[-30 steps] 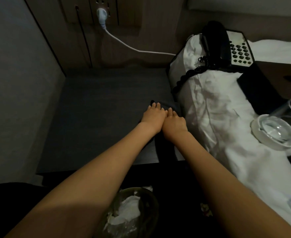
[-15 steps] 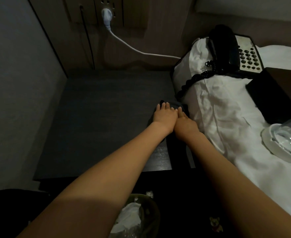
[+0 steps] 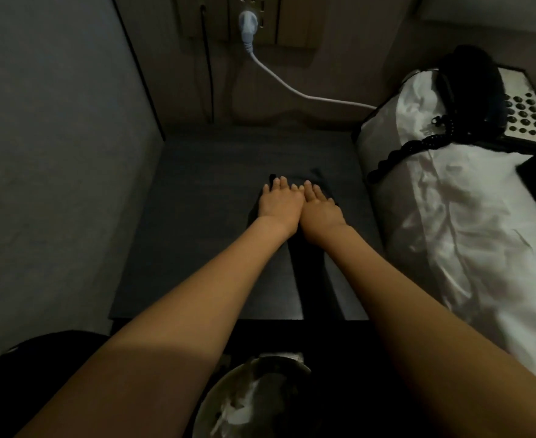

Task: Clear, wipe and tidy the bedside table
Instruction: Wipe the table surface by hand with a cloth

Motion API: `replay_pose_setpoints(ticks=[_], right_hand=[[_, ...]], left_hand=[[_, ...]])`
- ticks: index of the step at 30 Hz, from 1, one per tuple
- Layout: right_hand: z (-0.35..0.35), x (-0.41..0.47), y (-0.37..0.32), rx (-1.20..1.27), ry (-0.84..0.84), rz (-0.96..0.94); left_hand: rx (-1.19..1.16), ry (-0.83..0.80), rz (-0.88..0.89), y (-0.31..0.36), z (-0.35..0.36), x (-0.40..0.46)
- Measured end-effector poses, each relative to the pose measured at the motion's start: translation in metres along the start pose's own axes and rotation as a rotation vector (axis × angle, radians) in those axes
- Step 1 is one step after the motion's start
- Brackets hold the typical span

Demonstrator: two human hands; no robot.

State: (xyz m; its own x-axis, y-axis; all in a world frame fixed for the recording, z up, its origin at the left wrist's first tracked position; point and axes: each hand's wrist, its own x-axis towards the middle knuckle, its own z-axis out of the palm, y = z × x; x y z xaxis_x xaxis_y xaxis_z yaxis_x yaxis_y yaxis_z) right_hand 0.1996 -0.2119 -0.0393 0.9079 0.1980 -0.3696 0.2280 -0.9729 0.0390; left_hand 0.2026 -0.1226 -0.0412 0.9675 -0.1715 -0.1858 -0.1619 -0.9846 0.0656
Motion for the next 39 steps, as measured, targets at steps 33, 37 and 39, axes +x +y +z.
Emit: replay_pose_setpoints(ticks=[33,37,39], right_hand=[[-0.028,0.044,-0.225,-0.008,-0.036,-0.327],[-0.031,0.054,-0.227,0.012,-0.027,-0.325],[-0.033,0.059,-0.226,0.029,-0.028,-0.324]], left_hand=[[0.054,0.038,-0.328,-0.227,0.008,-0.062],[0.042,0.032,-0.318,-0.232,0.003,-0.052],[0.031,0.043,-0.303,-0.234,0.001,-0.046]])
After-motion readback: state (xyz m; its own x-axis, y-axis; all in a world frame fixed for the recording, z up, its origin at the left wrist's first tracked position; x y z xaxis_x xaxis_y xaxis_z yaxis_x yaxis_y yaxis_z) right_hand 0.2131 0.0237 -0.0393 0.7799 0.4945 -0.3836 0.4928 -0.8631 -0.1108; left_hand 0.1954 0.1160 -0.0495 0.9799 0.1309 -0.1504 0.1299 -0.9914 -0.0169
